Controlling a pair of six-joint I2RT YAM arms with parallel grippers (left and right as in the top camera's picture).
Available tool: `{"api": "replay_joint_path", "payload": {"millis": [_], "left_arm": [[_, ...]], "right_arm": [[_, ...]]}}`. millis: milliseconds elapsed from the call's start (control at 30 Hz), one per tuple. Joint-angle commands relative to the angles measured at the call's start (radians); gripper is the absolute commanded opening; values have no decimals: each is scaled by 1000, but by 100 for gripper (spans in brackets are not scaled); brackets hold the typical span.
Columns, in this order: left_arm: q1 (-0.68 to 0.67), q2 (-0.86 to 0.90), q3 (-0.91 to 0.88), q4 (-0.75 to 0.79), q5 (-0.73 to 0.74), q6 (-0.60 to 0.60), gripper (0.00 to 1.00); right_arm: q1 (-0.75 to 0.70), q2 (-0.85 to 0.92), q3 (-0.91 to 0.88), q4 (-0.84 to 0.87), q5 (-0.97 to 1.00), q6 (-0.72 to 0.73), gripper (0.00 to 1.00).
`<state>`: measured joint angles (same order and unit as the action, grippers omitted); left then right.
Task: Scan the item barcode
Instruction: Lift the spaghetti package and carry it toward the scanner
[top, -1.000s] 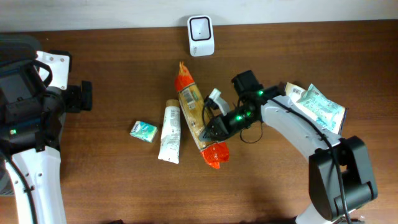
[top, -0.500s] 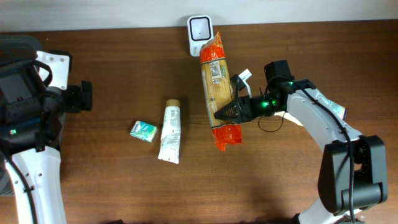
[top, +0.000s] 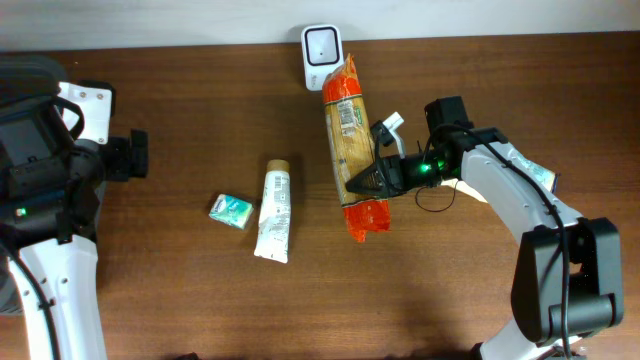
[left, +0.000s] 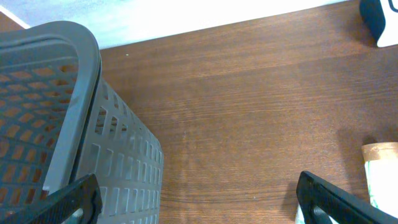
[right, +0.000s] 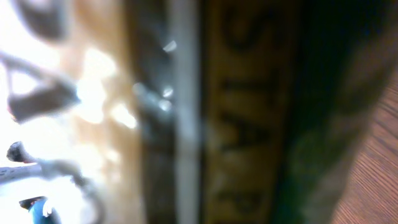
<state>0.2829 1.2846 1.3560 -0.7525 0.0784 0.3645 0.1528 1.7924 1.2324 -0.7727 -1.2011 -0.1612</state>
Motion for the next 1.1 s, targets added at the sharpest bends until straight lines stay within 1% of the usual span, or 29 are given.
{"api": "replay_joint_path", "payload": {"millis": [0, 333, 533, 767, 867, 900, 933, 967, 1000, 1067], "left_arm": [[3, 1, 4, 2, 10, 15, 99], [3, 1, 4, 2, 10, 15, 99], [3, 1, 4, 2, 10, 15, 99], [3, 1, 4, 2, 10, 15, 99], [3, 1, 4, 2, 10, 15, 99], [3, 1, 4, 2, 10, 15, 99], [3, 1, 4, 2, 10, 15, 99], [3, 1, 4, 2, 10, 15, 99], [3, 1, 4, 2, 10, 15, 99], [3, 1, 4, 2, 10, 15, 99]], "right_arm": [[-2, -53, 43, 14, -63, -40, 4], [-2, -53, 42, 3, -62, -37, 4], [-3, -53, 42, 3, -71, 11, 4], [-3, -53, 43, 3, -104, 25, 4], [-2, -53, 57, 3, -92, 65, 4], [0, -53, 74, 3, -68, 98, 4], [13, -53, 115, -10, 11, 148, 4], [32, -53, 185, -60, 139, 192, 4], [56, -53, 259, -123, 269, 200, 4], [124, -50, 459, -256, 596, 207, 4]]}}
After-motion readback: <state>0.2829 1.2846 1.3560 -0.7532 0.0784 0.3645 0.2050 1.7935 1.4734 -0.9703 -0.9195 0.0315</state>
